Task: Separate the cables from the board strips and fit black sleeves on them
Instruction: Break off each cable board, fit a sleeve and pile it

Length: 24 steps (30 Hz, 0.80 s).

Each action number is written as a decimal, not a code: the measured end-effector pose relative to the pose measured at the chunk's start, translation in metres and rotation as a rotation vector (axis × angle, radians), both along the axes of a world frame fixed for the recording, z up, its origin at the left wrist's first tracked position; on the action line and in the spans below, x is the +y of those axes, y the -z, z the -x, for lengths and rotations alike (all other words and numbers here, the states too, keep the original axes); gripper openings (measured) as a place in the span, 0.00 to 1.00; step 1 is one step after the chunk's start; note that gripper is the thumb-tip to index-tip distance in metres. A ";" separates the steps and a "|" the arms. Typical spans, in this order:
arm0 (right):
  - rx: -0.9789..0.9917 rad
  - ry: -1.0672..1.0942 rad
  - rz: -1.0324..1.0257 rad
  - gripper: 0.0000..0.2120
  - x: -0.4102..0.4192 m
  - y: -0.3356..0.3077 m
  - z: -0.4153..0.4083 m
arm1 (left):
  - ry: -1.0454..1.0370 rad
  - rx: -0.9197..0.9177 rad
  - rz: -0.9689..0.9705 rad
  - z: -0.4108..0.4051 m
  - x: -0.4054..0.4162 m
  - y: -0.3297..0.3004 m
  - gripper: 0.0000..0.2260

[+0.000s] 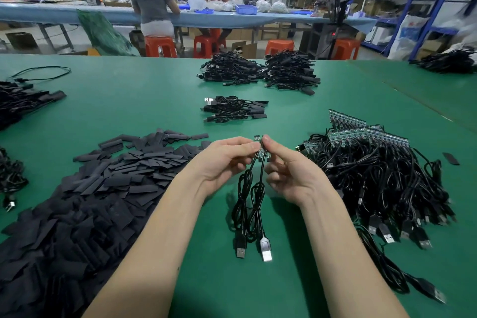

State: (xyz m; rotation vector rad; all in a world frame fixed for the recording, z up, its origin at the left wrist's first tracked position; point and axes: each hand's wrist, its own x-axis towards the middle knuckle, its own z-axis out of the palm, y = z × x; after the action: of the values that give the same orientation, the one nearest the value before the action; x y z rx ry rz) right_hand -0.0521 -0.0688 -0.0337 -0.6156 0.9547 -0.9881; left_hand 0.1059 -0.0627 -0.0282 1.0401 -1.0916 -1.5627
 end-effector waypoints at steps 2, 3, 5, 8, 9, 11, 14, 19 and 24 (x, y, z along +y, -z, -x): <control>-0.119 -0.015 -0.058 0.12 0.002 -0.001 -0.001 | 0.001 0.036 -0.042 0.001 0.000 0.000 0.04; -0.172 -0.045 -0.064 0.12 0.004 -0.002 -0.001 | 0.001 0.045 -0.053 0.001 0.000 0.000 0.02; -0.247 -0.119 -0.052 0.16 0.007 -0.002 -0.002 | -0.003 0.059 -0.071 0.002 0.000 0.000 0.01; -0.380 -0.148 -0.095 0.14 0.008 -0.001 -0.007 | 0.029 0.152 -0.109 0.003 0.002 0.001 0.08; -0.403 -0.137 -0.105 0.13 0.008 -0.001 -0.009 | 0.039 0.185 -0.120 0.003 0.002 0.001 0.12; -0.322 -0.102 -0.063 0.10 0.007 -0.002 -0.008 | 0.037 0.189 -0.110 0.001 0.002 0.002 0.13; -0.134 -0.033 0.029 0.09 0.004 -0.007 0.005 | -0.048 -0.046 -0.067 -0.007 0.001 0.004 0.04; 0.176 0.140 0.136 0.10 0.000 -0.010 0.015 | -0.305 -0.936 0.199 -0.013 -0.002 0.013 0.08; 0.311 0.187 0.197 0.06 -0.001 -0.010 0.005 | -0.377 -0.713 0.335 0.016 -0.003 0.007 0.06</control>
State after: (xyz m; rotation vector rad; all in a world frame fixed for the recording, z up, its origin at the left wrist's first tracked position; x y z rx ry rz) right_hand -0.0570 -0.0697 -0.0237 -0.8749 1.2145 -1.1837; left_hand 0.0903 -0.0653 -0.0356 1.5036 -1.4556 -0.6748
